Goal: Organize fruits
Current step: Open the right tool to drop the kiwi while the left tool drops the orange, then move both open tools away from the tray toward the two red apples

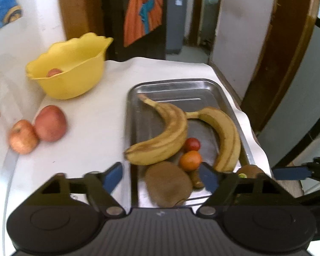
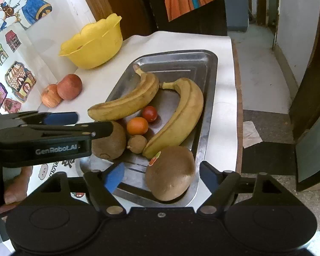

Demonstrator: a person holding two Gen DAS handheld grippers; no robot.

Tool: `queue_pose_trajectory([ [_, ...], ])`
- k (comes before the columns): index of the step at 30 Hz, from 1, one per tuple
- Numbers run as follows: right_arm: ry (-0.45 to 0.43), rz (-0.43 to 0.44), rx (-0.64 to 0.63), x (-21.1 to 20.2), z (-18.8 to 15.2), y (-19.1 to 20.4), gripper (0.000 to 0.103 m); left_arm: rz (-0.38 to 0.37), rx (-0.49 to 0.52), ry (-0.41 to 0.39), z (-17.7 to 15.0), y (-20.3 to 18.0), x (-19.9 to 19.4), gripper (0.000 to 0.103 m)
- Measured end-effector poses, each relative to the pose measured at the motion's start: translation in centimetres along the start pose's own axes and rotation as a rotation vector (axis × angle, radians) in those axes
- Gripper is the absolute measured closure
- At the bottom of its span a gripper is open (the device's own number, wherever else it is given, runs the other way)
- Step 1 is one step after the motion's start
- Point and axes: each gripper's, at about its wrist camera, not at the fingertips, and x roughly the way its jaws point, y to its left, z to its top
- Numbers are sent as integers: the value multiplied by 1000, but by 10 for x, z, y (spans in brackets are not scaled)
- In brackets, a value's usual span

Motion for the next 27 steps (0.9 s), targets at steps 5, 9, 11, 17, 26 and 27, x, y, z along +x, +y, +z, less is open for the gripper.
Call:
queue_pose_trajectory([
  [5, -33, -25, -2, -17, -9, 14, 7, 36, -46, -12, -13, 22, -19, 3],
  [9, -33, -52, 6, -23, -19, 28, 2, 70, -77, -1, -29, 44, -34, 2],
  [11, -19, -57, 6, -24, -23, 35, 1, 85, -94, 4, -38, 55, -42, 2],
  [17, 61, -59, 23, -21, -36, 53, 1, 126, -139, 31, -60, 85, -60, 2],
  [26, 164, -13, -61, -6, -40, 104, 1, 194, -222, 46, -83, 127, -80, 2],
  [27, 177, 2, -74, -3, -39, 110, 1, 200, -231, 47, -86, 131, -82, 2],
])
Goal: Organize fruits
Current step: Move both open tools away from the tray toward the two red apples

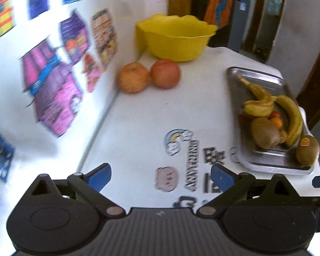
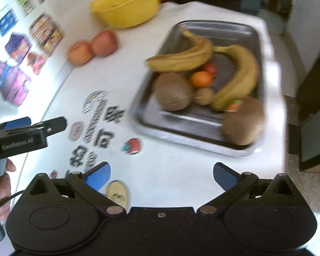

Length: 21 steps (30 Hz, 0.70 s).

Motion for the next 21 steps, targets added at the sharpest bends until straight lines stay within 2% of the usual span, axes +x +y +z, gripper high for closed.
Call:
queue_pose_trajectory([
  [4, 16, 34, -41, 7, 7, 21, 1, 23, -29, 5, -5, 17, -5, 2],
  [11, -13, 64, -92, 9, 30, 48, 1, 57, -55, 1, -3, 36, -8, 2],
  [17, -66, 80, -120, 9, 51, 61, 1, 75, -67, -11, 5, 40, -5, 1],
  [21, -111, 56, -145, 7, 65, 64, 1, 61, -78, -36, 14, 36, 0, 1],
])
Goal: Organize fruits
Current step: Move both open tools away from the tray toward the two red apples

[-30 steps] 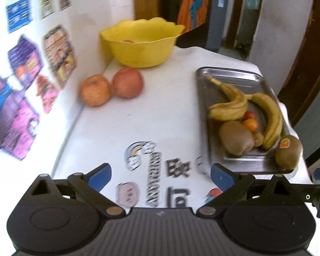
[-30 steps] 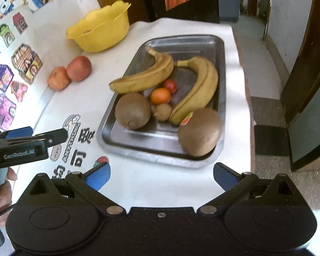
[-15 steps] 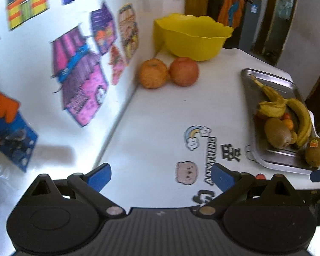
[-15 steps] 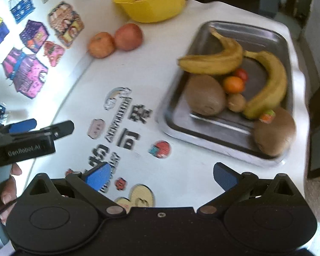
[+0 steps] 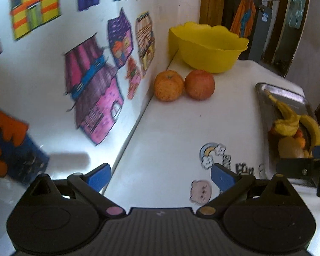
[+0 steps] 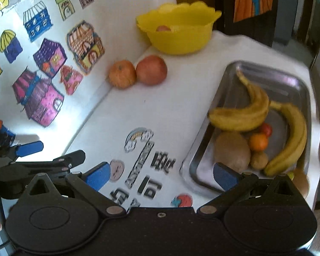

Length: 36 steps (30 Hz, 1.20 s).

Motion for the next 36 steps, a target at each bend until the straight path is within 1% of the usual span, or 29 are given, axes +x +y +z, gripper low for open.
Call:
queue_pose_trajectory([
  [3, -54, -59, -69, -4, 9, -1, 1, -13, -4, -12, 5, -7, 4, 1],
  [6, -107, -98, -125, -8, 18, -8, 1, -19, -8, -18, 9, -13, 10, 1],
  [8, -134, -105, -142, -8, 25, -15, 1, -20, -12, -16, 11, -17, 15, 1],
  [14, -171, -121, -136, -6, 40, -27, 1, -27, -38, -24, 24, -25, 21, 1],
  [19, -171, -136, -173, 3, 47, -27, 1, -44, -54, -12, 37, -29, 33, 1],
  [21, -182, -163, -204, 6, 48, -27, 1, -43, -64, -4, 41, -29, 39, 1],
  [25, -179, -179, -282, 14, 48, -29, 1, -31, -87, 7, 48, -30, 55, 1],
  [28, -172, -168, -341, 23, 51, -32, 1, -17, -138, 27, 57, -35, 73, 1],
  [31, -152, -148, -399, 35, 55, -34, 1, -27, -182, 23, 69, -39, 87, 1],
  [36, -134, -130, -514, 58, 65, -36, 1, -16, -204, 14, 88, -39, 111, 1],
])
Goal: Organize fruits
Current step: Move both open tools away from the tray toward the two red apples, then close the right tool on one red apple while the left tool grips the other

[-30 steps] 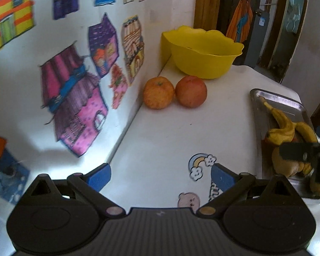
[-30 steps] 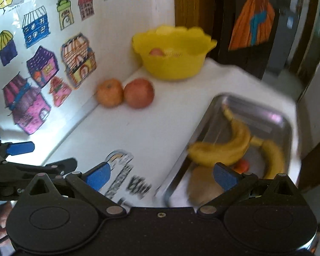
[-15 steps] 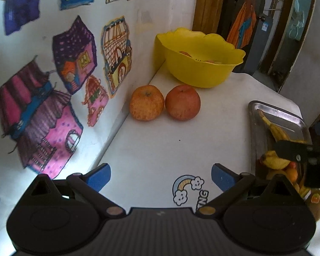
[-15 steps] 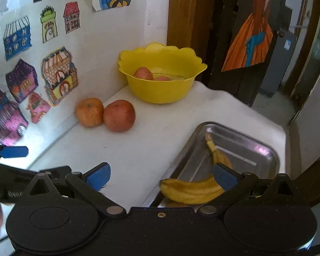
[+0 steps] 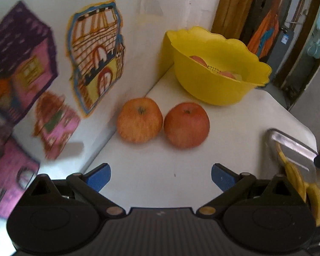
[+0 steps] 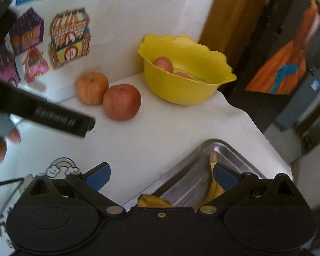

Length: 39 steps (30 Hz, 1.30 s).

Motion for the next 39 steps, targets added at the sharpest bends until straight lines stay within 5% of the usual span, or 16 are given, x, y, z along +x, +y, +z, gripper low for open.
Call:
queue_pose_trajectory([
  [6, -12, 122, -16, 27, 13, -8, 1, 45, -36, 21, 9, 2, 22, 3],
  [15, -41, 214, -128, 68, 38, -5, 7, 57, -235, 10, 18, 11, 30, 6],
  [24, -68, 277, -209, 94, 54, 4, 8, 93, -376, -13, 33, 16, 43, 9],
  [39, -17, 307, -189, 133, 73, 30, 19, 147, -447, 4, 48, 29, 69, 22],
])
